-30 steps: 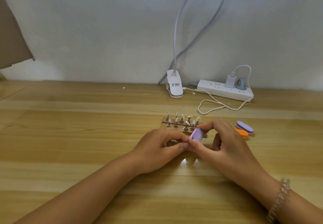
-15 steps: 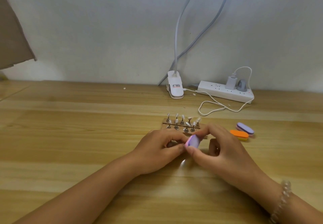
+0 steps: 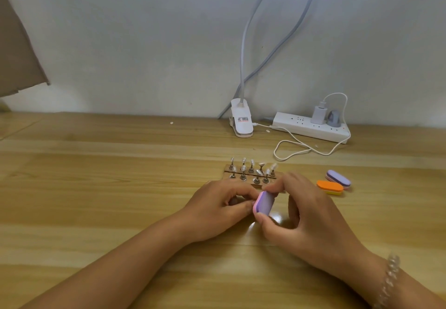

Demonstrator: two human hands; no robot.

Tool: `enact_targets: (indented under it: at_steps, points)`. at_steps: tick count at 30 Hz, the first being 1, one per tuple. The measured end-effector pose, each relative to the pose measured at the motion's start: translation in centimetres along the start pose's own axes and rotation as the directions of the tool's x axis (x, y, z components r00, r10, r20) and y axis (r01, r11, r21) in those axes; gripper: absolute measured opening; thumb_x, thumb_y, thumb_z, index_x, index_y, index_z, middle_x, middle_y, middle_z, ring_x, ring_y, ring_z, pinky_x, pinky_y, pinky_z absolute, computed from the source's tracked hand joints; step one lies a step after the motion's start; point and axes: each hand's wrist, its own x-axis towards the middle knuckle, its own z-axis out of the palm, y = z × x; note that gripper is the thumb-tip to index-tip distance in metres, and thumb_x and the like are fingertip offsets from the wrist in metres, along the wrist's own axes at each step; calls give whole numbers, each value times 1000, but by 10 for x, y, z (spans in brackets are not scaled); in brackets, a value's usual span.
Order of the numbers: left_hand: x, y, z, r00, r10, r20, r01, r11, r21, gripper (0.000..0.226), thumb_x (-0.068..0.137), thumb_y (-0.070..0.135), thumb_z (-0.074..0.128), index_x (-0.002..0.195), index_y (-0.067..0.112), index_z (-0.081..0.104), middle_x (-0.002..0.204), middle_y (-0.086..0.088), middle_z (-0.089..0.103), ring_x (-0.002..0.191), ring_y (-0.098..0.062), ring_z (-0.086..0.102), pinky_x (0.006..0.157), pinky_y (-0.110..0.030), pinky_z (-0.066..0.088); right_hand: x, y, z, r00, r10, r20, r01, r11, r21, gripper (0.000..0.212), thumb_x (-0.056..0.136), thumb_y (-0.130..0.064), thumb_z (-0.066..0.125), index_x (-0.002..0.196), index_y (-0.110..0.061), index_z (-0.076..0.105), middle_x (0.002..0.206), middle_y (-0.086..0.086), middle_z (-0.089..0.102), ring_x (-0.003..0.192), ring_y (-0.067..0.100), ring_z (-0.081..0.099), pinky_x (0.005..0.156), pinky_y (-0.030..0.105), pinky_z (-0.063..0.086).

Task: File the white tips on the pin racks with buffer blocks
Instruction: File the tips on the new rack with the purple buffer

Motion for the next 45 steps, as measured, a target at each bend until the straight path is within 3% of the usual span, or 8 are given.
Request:
enact_targets:
  at_steps: [4,8,12,16,26,31,42,45]
  points:
    - [1,1,0,1000,3,-11,-3,1000,8,22,95,26,66,90,47,67,83,20,62,79,-10,56,72,-34,44,4,6,-2,992,101,-71,-100,995,28,24,74,-43,74,89,-31,59,89,-15,58,69,-3,50,60,19,31]
    - [0,0,0,1000,9,-3,-9,1000,1,20,94,21,66,95,41,70,84,19,62,80,-7,55,72,-32,43,-1,0,1,1000,5,-6,-5,1000,-4,27,72,-49,67,90,-32,56,88,-17,56,67,-1,50,56,17,32]
    - [1,1,0,1000,8,-20,-8,1000,4,25,94,26,66,88,51,65,82,25,61,77,-5,55,71,-31,43,4,9,-2,989,132,-71,-128,990,55,25,73,-48,72,87,-31,59,89,-14,60,65,2,49,61,22,34]
    - [-1,0,-1,1000,5,2,-5,1000,5,19,94,25,66,91,43,70,80,25,60,76,-5,53,71,-31,42,0,3,-1,1000,17,-3,-17,1000,10,26,73,-52,64,88,-32,56,87,-17,56,64,10,51,55,19,35]
    - [1,-2,0,1000,5,-9,-5,1000,-3,13,94,21,66,98,31,74,84,17,62,82,-14,58,74,-40,46,-2,-3,-2,999,0,32,2,998,-61,29,73,-55,62,91,-33,56,89,-17,55,62,5,48,53,20,32]
    - [0,-1,-1,1000,14,-23,-13,1000,25,27,94,24,66,87,50,64,82,21,60,78,-12,55,72,-34,44,2,5,-2,996,76,-53,-77,996,-33,23,74,-45,71,88,-32,57,89,-16,57,66,-7,47,58,19,30]
    - [0,-3,-1,1000,3,-19,-2,1000,12,14,94,24,66,97,35,73,82,23,60,80,-14,57,75,-40,47,-1,0,1,1000,15,-11,-16,997,-81,30,74,-55,60,94,-33,57,89,-21,51,65,0,50,54,20,35]
    - [1,-2,0,999,13,-33,-12,1000,17,18,94,27,67,92,44,69,82,23,61,80,-11,56,76,-40,48,2,4,-1,995,90,-46,-90,996,-3,27,74,-53,67,89,-33,58,89,-19,56,68,0,51,58,22,34]
